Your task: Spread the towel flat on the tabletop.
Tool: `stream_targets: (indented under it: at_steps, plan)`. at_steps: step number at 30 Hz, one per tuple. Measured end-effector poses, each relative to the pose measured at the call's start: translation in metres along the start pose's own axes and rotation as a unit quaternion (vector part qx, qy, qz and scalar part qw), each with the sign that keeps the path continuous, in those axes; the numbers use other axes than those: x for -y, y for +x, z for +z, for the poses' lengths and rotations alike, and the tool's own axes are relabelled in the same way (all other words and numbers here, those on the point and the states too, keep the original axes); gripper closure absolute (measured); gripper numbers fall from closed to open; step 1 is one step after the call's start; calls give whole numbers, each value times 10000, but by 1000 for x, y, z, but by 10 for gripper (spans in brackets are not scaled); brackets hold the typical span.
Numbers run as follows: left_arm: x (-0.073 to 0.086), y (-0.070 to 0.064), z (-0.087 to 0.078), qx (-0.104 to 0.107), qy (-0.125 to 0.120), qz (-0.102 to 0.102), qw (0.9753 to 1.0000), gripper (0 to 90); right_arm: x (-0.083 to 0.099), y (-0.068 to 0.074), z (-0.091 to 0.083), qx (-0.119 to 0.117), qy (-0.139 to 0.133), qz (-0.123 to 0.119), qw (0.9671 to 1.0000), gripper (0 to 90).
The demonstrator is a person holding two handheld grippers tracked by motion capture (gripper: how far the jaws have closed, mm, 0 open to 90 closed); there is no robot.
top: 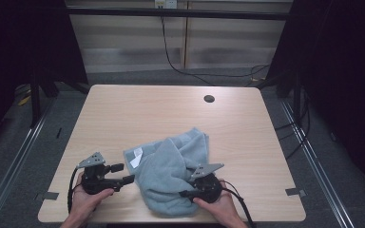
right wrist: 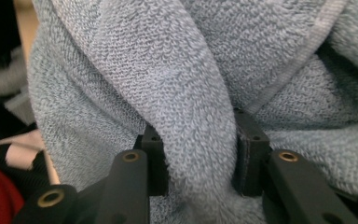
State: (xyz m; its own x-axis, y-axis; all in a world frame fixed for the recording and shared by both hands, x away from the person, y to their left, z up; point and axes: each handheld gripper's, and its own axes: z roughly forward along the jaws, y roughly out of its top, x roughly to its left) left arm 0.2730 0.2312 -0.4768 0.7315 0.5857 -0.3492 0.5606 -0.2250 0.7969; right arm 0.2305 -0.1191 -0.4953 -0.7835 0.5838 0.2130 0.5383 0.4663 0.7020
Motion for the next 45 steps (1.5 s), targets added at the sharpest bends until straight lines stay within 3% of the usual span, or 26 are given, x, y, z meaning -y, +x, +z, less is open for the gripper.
stream_targets:
  at_steps: [3, 8, 11, 13, 14, 17, 20, 22, 26, 28, 29, 31, 32, 34, 35, 38, 40, 44, 45]
  plan:
    - [-7, -7, 5, -137, 80, 322, 9994, 259, -5, 7, 0, -20, 66, -35, 10000, 557]
    - [-19, -11, 11, -113, -3, 382, 9992, 269, -13, 0, -15, -126, -197, 11, 9997, 451]
    - [-37, -10, 20, -15, 18, 413, 9991, 268, -20, -11, -42, 131, -589, 101, 9981, 377]
    - [-43, -10, 24, 1, -4, 448, 9990, 270, -22, -14, -47, 226, -681, 119, 9974, 370]
    - [-52, -9, 33, 32, -2, 439, 9990, 269, -27, -26, -59, 315, -857, 169, 9957, 355]
    - [-58, -8, 44, 25, 15, 411, 9992, 268, -33, -41, -64, 267, -1003, 327, 9941, 336]
    - [-58, -7, 51, 54, 30, 370, 9993, 266, -38, -44, -66, 416, -1048, 245, 9933, 337]
    - [-54, -7, 57, 118, 135, 393, 9991, 255, -43, -58, -58, 398, -1006, 291, 9937, 337]
    - [-46, -12, 73, 266, 489, 676, 9962, 216, -41, -74, -25, 273, -558, 281, 9977, 345]
    - [-45, -12, 80, 325, 543, 636, 9960, 230, -40, -79, -8, 251, -366, 327, 9985, 329]
    - [-44, -10, 82, 363, 578, 627, 9957, 243, -39, -79, -2, 382, -255, 268, 9986, 324]
    - [-43, -9, 84, 409, 599, 591, 9956, 286, -39, -80, 4, 406, -234, 238, 9986, 325]
    - [-40, -7, 86, 540, 634, 593, 9948, 330, -37, -82, 11, 332, -225, 305, 9987, 336]
    - [-40, -6, 87, 588, 675, 579, 9943, 424, -34, -80, 17, 376, -168, 253, 9988, 356]
    - [-39, -4, 87, 719, 794, 571, 9926, 500, -33, -79, 19, 426, -218, 230, 9986, 406]
    - [-36, -4, 86, 821, 797, 630, 9914, 636, -33, -79, 18, 546, -208, 335, 9977, 574]
    - [-35, -5, 84, 760, 765, 704, 9917, 690, -32, -80, 16, 560, -198, 339, 9977, 667]
    - [-37, -5, 79, 669, 653, 692, 9932, 736, -34, -82, 11, 467, -168, 326, 9982, 764]
    - [-40, -3, 71, 694, 493, 667, 9941, 749, -36, -83, 6, 456, -201, 305, 9983, 789]
